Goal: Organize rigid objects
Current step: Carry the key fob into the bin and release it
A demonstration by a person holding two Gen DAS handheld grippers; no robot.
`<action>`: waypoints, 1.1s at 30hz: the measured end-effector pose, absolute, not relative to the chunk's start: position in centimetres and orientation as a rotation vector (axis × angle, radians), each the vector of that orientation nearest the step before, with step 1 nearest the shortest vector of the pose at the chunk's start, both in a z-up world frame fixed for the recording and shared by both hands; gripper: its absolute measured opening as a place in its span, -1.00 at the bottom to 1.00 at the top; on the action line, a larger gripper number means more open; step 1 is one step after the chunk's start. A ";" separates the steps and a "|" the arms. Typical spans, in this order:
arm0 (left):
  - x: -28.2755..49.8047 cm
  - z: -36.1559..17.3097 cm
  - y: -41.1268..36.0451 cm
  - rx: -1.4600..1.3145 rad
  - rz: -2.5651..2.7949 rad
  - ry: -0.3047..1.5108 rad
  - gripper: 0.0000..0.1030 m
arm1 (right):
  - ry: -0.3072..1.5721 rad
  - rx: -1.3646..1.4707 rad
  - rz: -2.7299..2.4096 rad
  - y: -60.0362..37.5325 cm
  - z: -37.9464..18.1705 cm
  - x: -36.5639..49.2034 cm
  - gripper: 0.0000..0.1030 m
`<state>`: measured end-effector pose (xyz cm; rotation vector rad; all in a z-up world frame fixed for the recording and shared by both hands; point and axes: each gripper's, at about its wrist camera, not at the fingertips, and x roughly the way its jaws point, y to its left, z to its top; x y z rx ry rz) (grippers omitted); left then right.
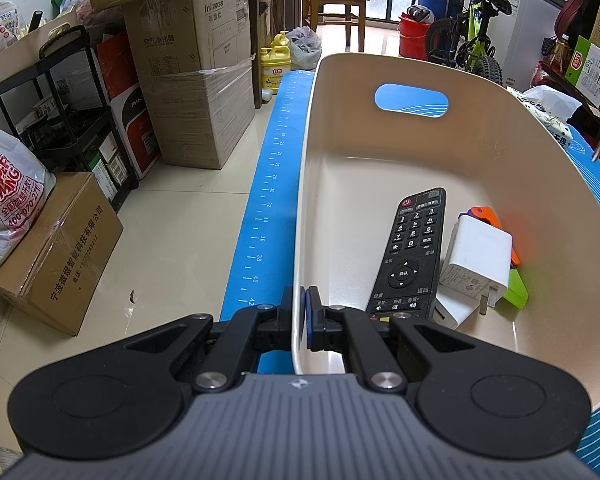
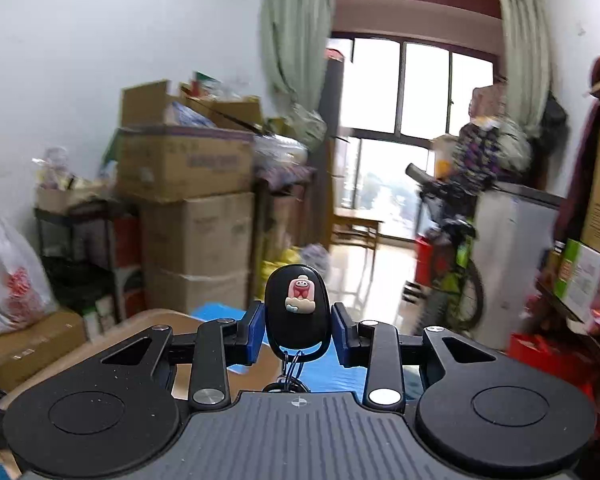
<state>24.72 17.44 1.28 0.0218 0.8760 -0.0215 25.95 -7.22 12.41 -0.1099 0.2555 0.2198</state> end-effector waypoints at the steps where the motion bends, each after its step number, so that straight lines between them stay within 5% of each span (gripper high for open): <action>1: 24.7 1.3 17.5 0.022 -0.022 0.876 -0.86 | 0.253 -0.108 0.239 -6.6 12.6 25.9 -0.19; 33: 24.6 1.2 17.3 0.020 -0.024 0.877 -0.87 | 0.731 -0.388 0.383 4.3 3.1 29.7 -0.18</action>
